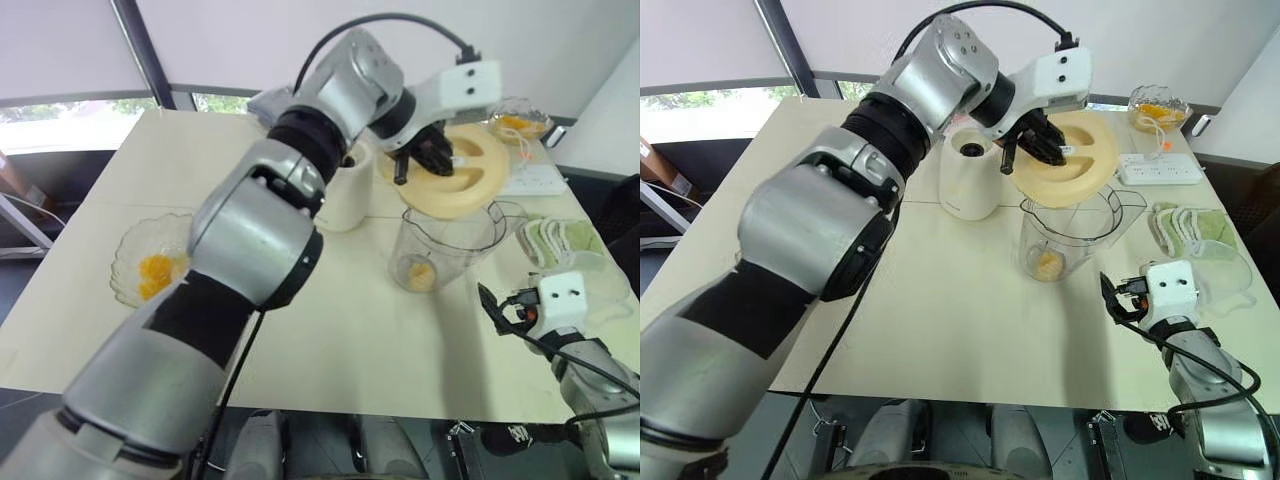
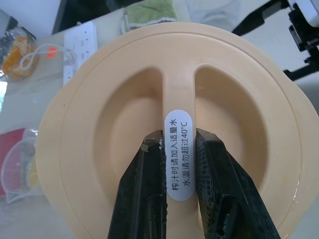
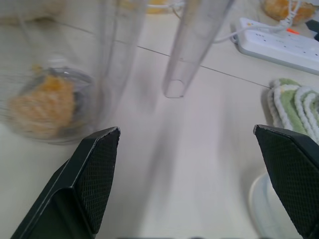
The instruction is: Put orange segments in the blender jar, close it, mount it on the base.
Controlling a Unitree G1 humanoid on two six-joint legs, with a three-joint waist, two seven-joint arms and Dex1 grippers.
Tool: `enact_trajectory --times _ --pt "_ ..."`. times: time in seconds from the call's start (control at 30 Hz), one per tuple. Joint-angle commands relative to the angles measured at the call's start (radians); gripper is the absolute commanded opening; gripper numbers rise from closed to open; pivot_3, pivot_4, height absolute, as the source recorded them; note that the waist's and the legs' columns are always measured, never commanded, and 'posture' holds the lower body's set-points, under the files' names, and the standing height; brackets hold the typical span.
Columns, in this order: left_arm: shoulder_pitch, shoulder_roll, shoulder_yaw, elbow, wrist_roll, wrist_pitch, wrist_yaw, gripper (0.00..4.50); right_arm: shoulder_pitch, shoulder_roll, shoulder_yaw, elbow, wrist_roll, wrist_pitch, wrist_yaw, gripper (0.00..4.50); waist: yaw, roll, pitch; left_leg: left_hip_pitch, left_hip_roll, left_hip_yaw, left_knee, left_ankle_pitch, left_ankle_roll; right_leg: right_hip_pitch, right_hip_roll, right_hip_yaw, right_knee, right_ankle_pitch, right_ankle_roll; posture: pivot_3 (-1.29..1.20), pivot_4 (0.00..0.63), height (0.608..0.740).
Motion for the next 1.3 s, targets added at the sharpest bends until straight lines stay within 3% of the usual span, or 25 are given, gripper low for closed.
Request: enact_trajectory --times 0.03,0.8,1.3 --pt "-0.011 -0.003 0.010 -0.016 0.006 -0.009 0.009 0.24 -0.050 -0.001 -0.036 0.050 -0.024 -0.054 -0.010 4.50 0.000 0.000 0.000 0.000 0.000 0.000 0.000 0.000 0.000 0.000 0.000 0.000 0.000 0.000 0.000 0.00 0.150 0.740" --pt "0.010 0.003 0.007 -0.015 0.040 -0.019 0.030 0.24 -0.310 0.006 0.015 0.322 -0.055 -0.140 0.019 4.50 -0.003 0.001 0.000 0.000 0.000 0.000 0.000 0.000 0.000 0.000 0.000 0.000 0.000 0.000 0.000 0.00 0.150 0.740" --pt "0.016 0.005 0.004 -0.015 0.051 -0.029 0.034 0.24 -0.351 0.018 0.026 0.371 -0.038 -0.165 0.058 4.50 -0.002 0.002 0.000 0.000 0.000 0.000 0.000 0.000 0.000 0.000 0.000 0.001 0.001 0.000 0.000 0.00 0.150 0.740"
